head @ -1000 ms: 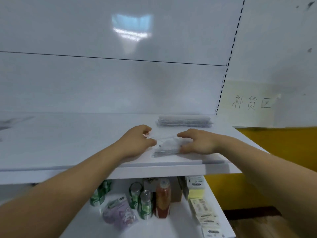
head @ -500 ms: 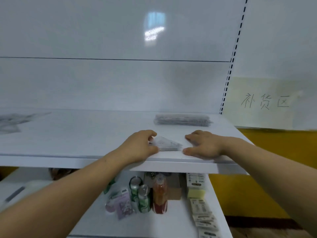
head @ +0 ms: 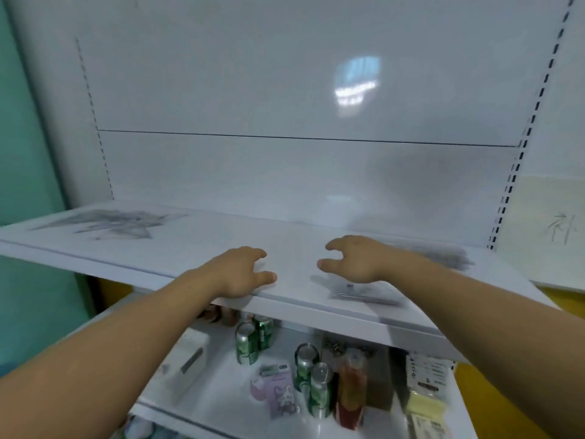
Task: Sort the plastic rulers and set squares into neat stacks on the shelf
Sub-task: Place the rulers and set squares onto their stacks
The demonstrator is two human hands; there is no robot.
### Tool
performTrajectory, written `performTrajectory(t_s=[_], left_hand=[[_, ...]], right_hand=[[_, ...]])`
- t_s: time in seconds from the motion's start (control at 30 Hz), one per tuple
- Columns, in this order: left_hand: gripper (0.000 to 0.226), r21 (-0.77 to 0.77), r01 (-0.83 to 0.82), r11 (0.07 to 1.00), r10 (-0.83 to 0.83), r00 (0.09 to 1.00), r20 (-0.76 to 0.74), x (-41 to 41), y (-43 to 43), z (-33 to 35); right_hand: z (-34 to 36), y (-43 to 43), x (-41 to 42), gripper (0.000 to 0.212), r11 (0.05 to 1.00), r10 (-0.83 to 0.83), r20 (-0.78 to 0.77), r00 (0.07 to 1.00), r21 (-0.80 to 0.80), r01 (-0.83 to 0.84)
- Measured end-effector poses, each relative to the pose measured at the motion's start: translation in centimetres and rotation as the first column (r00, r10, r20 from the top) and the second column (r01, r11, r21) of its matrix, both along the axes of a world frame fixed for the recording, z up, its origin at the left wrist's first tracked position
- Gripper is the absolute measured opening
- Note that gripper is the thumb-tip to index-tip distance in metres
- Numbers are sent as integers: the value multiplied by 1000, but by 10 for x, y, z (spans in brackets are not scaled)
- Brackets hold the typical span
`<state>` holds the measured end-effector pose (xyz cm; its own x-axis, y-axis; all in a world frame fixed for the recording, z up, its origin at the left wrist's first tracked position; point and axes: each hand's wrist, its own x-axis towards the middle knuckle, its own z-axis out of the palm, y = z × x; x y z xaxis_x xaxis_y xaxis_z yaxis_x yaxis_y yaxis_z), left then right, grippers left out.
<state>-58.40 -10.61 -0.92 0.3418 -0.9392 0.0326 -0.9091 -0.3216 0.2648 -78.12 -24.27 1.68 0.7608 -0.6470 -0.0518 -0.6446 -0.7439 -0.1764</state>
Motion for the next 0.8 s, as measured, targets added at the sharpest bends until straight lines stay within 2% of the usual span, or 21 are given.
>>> performTrajectory(t_s=[0.3,0.5,0.8], left_hand=[[71,-9,-204,979,204,976,75,171,91,1],[67,13,-305,952,304,950,73,281,144,3],[67,-13,-414,910,414,910,34,414,162,5]], right_hand=[[-4,63,201,70,986,169,39,985,-26,-168],[-7,96,328,69,973,232,56,971,-27,-231],[-8,88,465,69,963,266,24,964,-48,-265]])
